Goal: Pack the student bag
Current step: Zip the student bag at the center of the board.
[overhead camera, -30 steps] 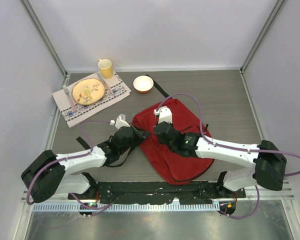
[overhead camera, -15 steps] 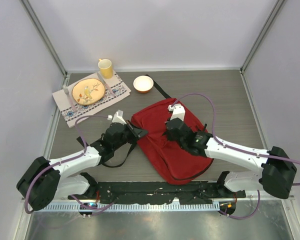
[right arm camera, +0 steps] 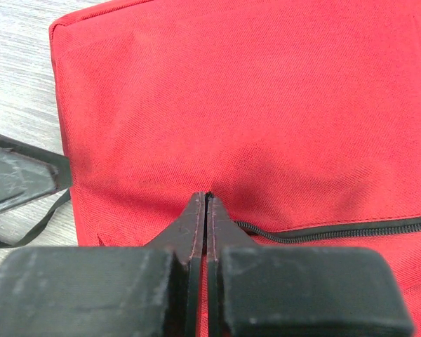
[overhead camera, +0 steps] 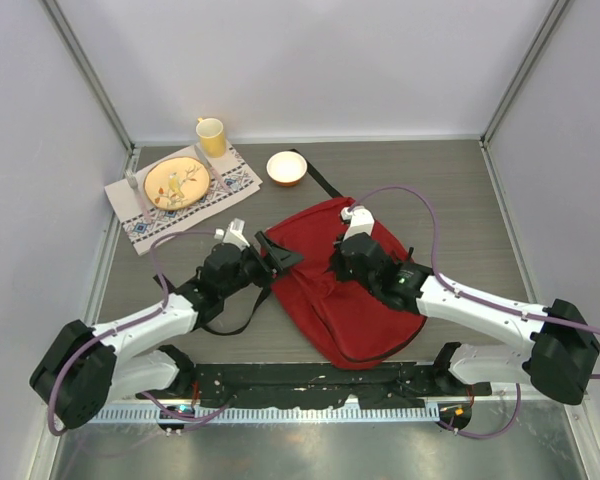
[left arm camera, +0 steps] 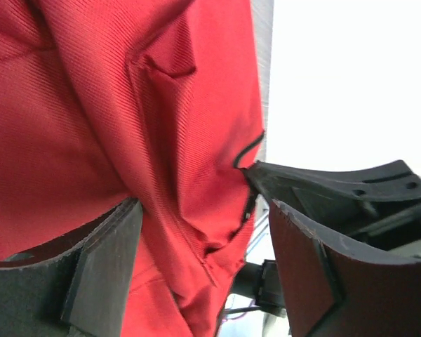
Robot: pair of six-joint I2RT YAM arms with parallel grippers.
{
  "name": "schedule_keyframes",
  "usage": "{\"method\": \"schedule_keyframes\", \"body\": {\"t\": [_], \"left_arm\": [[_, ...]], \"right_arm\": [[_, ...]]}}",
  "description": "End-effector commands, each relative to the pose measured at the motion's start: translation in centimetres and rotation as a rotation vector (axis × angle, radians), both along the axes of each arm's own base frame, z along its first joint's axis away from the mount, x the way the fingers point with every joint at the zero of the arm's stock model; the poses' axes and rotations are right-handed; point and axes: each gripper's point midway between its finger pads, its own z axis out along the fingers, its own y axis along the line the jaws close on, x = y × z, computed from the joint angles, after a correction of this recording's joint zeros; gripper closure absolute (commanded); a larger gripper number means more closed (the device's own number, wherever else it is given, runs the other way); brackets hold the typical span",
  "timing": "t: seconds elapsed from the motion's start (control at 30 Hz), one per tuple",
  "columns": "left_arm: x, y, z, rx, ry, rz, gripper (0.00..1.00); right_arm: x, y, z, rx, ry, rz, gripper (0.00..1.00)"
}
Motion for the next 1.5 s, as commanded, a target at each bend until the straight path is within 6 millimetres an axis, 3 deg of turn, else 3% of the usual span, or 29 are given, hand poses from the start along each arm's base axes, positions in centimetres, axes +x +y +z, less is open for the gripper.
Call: {"method": "schedule_keyframes", "body": {"t": [0.0, 0.17, 0.3, 0.53, 0.67, 0.83, 1.03, 1.2, 1.27, 1.47], "left_arm": [[-1.4, -1.3, 2.9, -0.108, -0.005, 0.012, 0.23], [-3.2, -2.9, 3.3, -0.105, 0.017, 0.034, 0.20], [-4.2, -3.8, 1.6, -0.087, 0.071, 0.044, 0.21], [-4.2, -4.5, 0.7, -0.068, 0.093, 0.053, 0.28], [-3.4, -4.7, 0.4, -0.076, 0.093, 0.084, 0.41], [-2.6, -5.6, 0.4, -0.066, 0.084, 0.088, 0.46], [-1.9, -6.2, 0.2, -0.090, 0.074, 0.101, 0.62], [-1.6, -6.1, 1.1, -0.100, 0.042, 0.110, 0.85], [-1.6, -5.9, 1.1, -0.090, 0.033, 0.113, 0.99], [-2.3, -4.4, 0.9, -0.056, 0.028, 0.121, 1.00]], "right_arm": [[0.3, 0.6, 1.6, 0.077, -0.030, 0.002, 0.99], [0.1, 0.4, 1.4, 0.074, -0.030, 0.003, 0.99], [0.1, 0.6, 1.5, 0.077, -0.030, 0.009, 0.99], [0.0, 0.7, 1.6, 0.091, -0.031, 0.016, 0.99], [-0.2, 0.7, 1.8, 0.101, -0.031, 0.020, 0.99], [-0.7, 0.8, 1.6, 0.118, -0.017, 0.038, 0.99], [-1.5, 1.1, 1.0, 0.122, 0.007, 0.074, 0.99], [-2.2, 1.4, 0.0, 0.120, 0.035, 0.096, 0.99], [-2.2, 1.5, 0.0, 0.127, 0.036, 0.093, 0.99], [-1.8, 1.6, 1.0, 0.147, 0.011, 0.078, 0.99]]}}
